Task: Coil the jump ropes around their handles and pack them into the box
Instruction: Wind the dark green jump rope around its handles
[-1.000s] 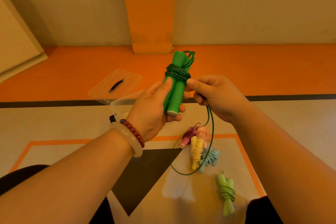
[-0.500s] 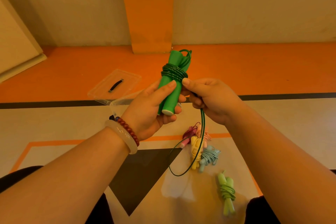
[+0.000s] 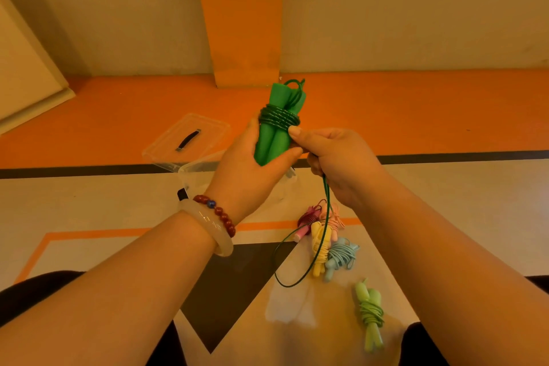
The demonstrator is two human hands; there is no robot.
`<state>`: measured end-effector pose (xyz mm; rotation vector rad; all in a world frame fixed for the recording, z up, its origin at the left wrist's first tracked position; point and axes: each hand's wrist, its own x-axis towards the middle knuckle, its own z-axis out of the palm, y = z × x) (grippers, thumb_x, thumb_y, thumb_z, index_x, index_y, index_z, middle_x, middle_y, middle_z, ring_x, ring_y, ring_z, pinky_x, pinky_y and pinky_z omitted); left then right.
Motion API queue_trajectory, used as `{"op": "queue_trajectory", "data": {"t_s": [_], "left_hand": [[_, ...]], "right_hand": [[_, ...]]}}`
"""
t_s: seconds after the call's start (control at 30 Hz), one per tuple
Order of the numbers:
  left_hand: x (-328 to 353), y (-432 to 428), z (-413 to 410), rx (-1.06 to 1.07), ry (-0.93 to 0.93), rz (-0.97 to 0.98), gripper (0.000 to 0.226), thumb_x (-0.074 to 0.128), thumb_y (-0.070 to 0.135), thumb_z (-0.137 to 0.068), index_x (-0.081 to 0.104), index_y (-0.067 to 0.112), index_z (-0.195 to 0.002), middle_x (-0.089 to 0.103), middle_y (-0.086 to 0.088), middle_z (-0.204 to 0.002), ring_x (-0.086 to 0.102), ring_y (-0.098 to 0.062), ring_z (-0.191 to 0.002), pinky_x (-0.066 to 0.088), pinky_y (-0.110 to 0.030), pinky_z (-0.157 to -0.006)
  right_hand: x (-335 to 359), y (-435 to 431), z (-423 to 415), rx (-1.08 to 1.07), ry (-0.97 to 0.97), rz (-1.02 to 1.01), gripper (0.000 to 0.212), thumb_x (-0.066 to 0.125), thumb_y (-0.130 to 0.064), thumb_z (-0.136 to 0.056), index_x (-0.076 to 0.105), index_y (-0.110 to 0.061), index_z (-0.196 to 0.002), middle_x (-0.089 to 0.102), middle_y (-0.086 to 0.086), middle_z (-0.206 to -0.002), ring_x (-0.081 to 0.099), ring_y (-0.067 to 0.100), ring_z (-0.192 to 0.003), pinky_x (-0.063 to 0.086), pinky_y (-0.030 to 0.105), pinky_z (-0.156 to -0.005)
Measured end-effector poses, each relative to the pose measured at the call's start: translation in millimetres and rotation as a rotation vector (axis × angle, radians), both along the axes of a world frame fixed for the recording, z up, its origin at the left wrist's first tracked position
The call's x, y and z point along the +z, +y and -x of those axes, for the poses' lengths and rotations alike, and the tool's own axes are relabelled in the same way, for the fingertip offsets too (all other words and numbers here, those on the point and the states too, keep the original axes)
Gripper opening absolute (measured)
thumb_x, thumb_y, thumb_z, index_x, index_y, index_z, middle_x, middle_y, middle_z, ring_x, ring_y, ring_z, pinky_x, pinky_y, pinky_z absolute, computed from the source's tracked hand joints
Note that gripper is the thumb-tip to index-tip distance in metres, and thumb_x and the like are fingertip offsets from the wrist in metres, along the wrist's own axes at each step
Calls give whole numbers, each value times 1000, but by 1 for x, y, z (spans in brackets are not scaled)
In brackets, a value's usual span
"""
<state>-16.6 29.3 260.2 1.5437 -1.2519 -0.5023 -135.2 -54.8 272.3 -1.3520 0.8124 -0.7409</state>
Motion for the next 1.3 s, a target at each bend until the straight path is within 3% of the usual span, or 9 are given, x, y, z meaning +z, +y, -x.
{"op": "queue_trajectory", "data": {"t_s": [0.13,0.43,0.57,0.7,0.77,0.83,1.0,1.1,1.3], "left_hand": [[2,1,2,-29,96,-93,34,65,25,-89,50,31,-119,61,12,-89,58,2,-63,51,-28,-55],[9,4,0,-224,774,-73,15,61,10,-82,66,25,-81,59,9,-65,40,-8,-48,37,-22,-47],[6,2,-1,-330,987,-112,16,56,17,-74,55,13,-89,52,1,-73,40,-7,-45,42,-22,-47],[7,1,-5,-307,727,-180,22,58,21,-74,57,19,-96,57,2,-76,49,-9,-53,50,-27,-57],[9,0,-8,-206,487,-188,41,66,21,-81,57,26,-120,61,3,-83,56,-11,-63,54,-33,-67],[10,0,-11,-105,316,-163,68,66,21,-89,31,38,-145,64,3,-94,63,-12,-74,56,-35,-75],[7,2,-15,-52,-27,-101,71,63,30,-91,22,41,-147,59,20,-105,63,-2,-88,55,-29,-83],[2,1,-9,3,-113,-90,71,60,35,-92,22,29,-152,54,24,-96,62,0,-78,57,-27,-73],[7,1,-1,-35,117,-70,21,48,24,-99,56,28,-118,66,1,-93,61,-6,-57,53,-23,-50]], "right_hand": [[-7,-4,-2,14,11,40,24,63,-24,-90,71,-8,-74,65,7,-65,35,5,-40,30,20,-45],[-6,-11,5,159,-122,-32,14,61,-18,-84,68,-6,-81,66,7,-73,46,5,-53,38,15,-51],[-7,-10,7,231,-154,-77,20,59,-23,-84,67,-13,-99,59,6,-86,47,4,-56,38,14,-52],[-6,-13,11,328,-246,-115,33,60,-21,-80,60,-18,-113,45,11,-93,44,4,-52,35,15,-50],[-8,-15,10,319,-230,-80,35,64,-17,-85,59,-18,-120,42,14,-100,43,3,-51,35,15,-49],[-10,-15,9,281,-205,-25,35,62,-16,-86,58,-20,-121,44,15,-103,43,3,-50,34,16,-49],[-7,-10,4,165,-103,121,22,56,-10,-94,63,-23,-111,51,13,-79,43,4,-48,34,16,-47],[-6,-6,0,121,-39,175,19,60,-14,-93,65,-23,-108,53,-5,-59,42,4,-48,35,17,-49],[-1,-6,3,60,-28,208,14,65,-15,-88,68,-23,-100,67,13,-86,51,4,-52,40,16,-49]]}}
